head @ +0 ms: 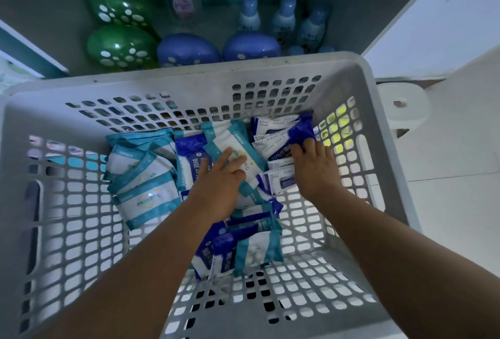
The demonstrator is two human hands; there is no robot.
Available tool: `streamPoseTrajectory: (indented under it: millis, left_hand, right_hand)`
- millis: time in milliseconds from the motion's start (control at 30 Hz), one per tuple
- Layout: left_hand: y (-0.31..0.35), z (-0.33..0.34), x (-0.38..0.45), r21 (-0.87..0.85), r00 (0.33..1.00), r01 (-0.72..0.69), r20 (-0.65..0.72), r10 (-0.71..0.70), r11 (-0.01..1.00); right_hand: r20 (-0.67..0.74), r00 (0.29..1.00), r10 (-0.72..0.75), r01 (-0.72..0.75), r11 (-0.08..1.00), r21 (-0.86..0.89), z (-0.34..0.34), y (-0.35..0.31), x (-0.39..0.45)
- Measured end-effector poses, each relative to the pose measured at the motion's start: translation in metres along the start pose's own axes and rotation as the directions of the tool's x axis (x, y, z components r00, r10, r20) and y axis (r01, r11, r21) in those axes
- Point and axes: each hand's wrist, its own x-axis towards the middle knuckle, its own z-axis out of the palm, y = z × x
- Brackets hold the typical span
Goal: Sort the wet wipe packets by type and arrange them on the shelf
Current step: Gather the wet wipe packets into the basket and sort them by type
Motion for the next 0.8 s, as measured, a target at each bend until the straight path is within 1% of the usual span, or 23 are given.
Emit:
streamPoseTrajectory:
  millis: [67, 100, 133, 200, 233, 267, 300, 333, 400, 467, 500, 600, 667, 733, 800]
  left_hand:
    - [-0.001, 0.003, -0.001, -0.079, 0.999, -0.018, -0.052, 0.014, 0.997]
    - [0.000, 0.004, -0.001, -0.149, 0.994, -0.014, -0.112, -0.003, 0.989]
    - [0.002, 0.005, -0.002, -0.234, 0.979, 0.007, -0.194, -0.054, 0.972]
    - [0.006, 0.004, -0.002, -0.431, 0.911, 0.103, -0.320, -0.259, 0.896]
    - [0.007, 0.004, -0.001, -0.527, 0.869, 0.157, -0.328, -0.371, 0.835]
    - [0.008, 0.003, 0.001, -0.615, 0.839, 0.192, -0.302, -0.453, 0.765]
    - [0.008, 0.000, 0.003, -0.689, 0.821, 0.215, -0.256, -0.510, 0.692]
    - [0.007, 0.000, 0.006, -0.753, 0.808, 0.225, -0.210, -0.550, 0.619]
    - [0.005, 0.001, 0.012, -0.841, 0.789, 0.262, -0.097, -0.607, 0.474]
    - [0.000, 0.004, 0.017, -0.899, 0.771, 0.266, -0.018, -0.636, 0.347]
    - [-0.002, 0.005, 0.018, -0.914, 0.761, 0.269, 0.008, -0.648, 0.304]
    - [-0.009, 0.004, 0.018, -0.925, 0.745, 0.284, 0.048, -0.665, 0.251]
    - [-0.011, 0.002, 0.017, -0.929, 0.754, 0.274, 0.048, -0.656, 0.247]
    - [-0.008, -0.001, 0.014, -0.940, 0.757, 0.260, 0.056, -0.651, 0.222]
    - [-0.008, -0.002, 0.016, -0.947, 0.753, 0.258, 0.073, -0.654, 0.192]
  right_hand:
    - [0.010, 1.000, 0.028, -0.028, 1.000, -0.011, 0.002, -0.005, -0.003]
    - [0.014, 1.000, 0.020, -0.020, 1.000, 0.014, 0.002, -0.008, -0.004]
    - [0.007, 1.000, 0.009, -0.009, 0.997, 0.081, -0.001, -0.013, -0.004]
    - [-0.038, 0.998, -0.042, 0.050, 0.963, 0.265, -0.007, -0.026, -0.001]
    - [-0.060, 0.995, -0.081, 0.096, 0.939, 0.330, -0.010, -0.033, 0.002]
    - [-0.059, 0.991, -0.120, 0.133, 0.919, 0.372, -0.011, -0.040, 0.006]
    - [-0.026, 0.988, -0.152, 0.149, 0.903, 0.403, -0.012, -0.047, 0.011]
    - [0.033, 0.986, -0.165, 0.135, 0.892, 0.431, -0.012, -0.053, 0.016]
    - [0.137, 0.979, -0.150, 0.067, 0.876, 0.477, -0.009, -0.062, 0.024]
    - [0.147, 0.984, -0.098, 0.008, 0.856, 0.517, -0.005, -0.066, 0.029]
    - [0.142, 0.988, -0.067, -0.020, 0.843, 0.538, -0.005, -0.066, 0.031]
    - [0.109, 0.994, -0.003, -0.064, 0.791, 0.609, -0.008, -0.067, 0.034]
    - [0.104, 0.991, 0.078, -0.129, 0.717, 0.686, -0.011, -0.068, 0.036]
    - [0.144, 0.979, 0.146, -0.204, 0.646, 0.735, -0.013, -0.071, 0.039]
    - [0.184, 0.975, 0.129, -0.223, 0.633, 0.741, -0.010, -0.075, 0.042]
